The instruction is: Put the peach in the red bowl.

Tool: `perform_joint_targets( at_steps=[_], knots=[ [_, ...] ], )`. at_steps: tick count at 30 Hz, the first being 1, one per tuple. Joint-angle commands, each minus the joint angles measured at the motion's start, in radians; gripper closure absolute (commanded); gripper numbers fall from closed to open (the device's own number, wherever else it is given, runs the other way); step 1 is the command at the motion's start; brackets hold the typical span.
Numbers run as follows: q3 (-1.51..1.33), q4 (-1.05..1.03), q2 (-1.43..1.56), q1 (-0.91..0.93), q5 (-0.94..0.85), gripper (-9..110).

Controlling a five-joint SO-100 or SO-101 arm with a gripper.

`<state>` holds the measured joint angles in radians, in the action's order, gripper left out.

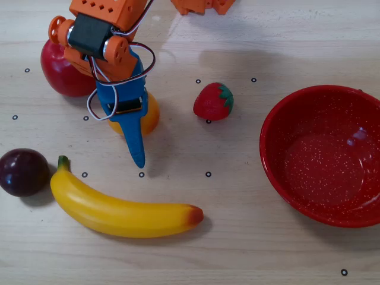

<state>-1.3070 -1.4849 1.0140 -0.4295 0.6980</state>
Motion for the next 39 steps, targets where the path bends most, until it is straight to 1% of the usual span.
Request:
perform_joint_targets(
  at_steps=[1,11,18,22,32,36,39],
  knots=[
    [0.028,0.012,0.029,-0.005,-0.009,46],
    [0.015,0.023,0.028,-0.011,0.002,51],
    [0.014,0.020,0.025,-0.011,0.006,57],
    [0.014,0.018,0.023,-0.009,0.012,62],
    [0.014,0.012,0.017,0.000,0.014,67],
    [0.006,0.011,0.015,0.003,0.025,75],
    [0.005,0.008,0.014,0.005,0.032,86]
  ],
)
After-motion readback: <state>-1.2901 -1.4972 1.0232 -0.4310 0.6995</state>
